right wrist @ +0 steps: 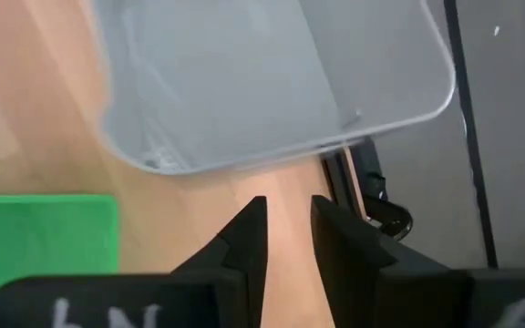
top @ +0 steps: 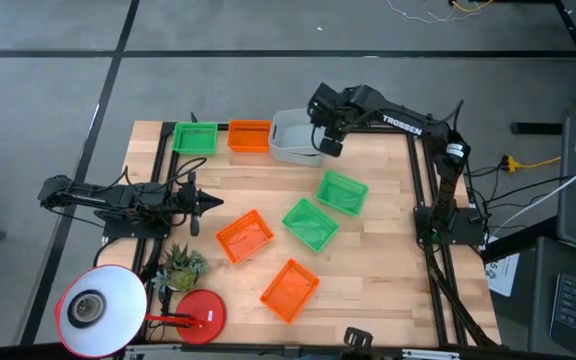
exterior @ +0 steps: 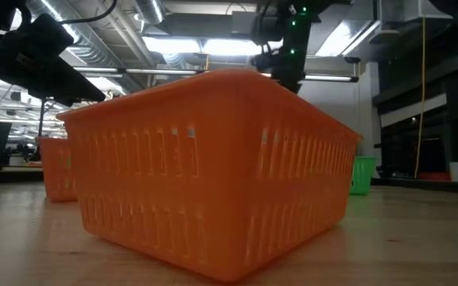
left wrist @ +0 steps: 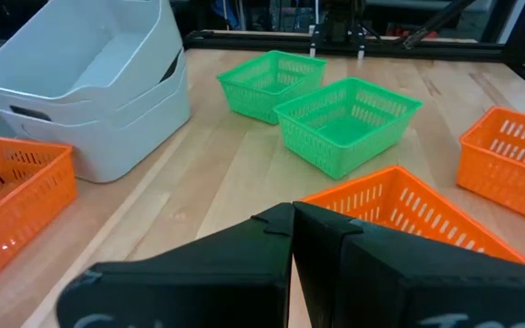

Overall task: Stack baskets by color
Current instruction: Stack the bottom gray bin on the top gray bins

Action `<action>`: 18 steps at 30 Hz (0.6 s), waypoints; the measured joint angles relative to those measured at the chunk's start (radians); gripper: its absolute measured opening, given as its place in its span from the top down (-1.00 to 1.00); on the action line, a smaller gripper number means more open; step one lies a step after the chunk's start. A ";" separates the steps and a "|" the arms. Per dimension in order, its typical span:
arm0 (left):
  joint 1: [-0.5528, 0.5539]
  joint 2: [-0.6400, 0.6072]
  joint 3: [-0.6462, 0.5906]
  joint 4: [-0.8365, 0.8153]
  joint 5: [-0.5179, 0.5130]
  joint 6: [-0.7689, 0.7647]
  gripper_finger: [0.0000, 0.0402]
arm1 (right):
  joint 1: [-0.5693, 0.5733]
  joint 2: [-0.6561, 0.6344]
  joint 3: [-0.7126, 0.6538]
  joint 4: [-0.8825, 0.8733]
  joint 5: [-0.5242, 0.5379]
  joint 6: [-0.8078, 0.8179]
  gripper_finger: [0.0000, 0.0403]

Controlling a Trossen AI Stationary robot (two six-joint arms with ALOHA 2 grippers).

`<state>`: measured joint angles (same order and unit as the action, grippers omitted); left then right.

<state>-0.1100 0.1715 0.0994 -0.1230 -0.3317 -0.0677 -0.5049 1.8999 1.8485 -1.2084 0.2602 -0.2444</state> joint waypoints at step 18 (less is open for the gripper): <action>0.000 0.000 0.000 0.001 0.000 0.000 1.00 | 0.148 0.027 0.013 0.121 -0.117 -0.127 0.57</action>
<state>-0.1099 0.1715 0.0994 -0.1225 -0.3321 -0.0677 -0.3573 1.9274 1.8613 -1.0877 0.1430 -0.3715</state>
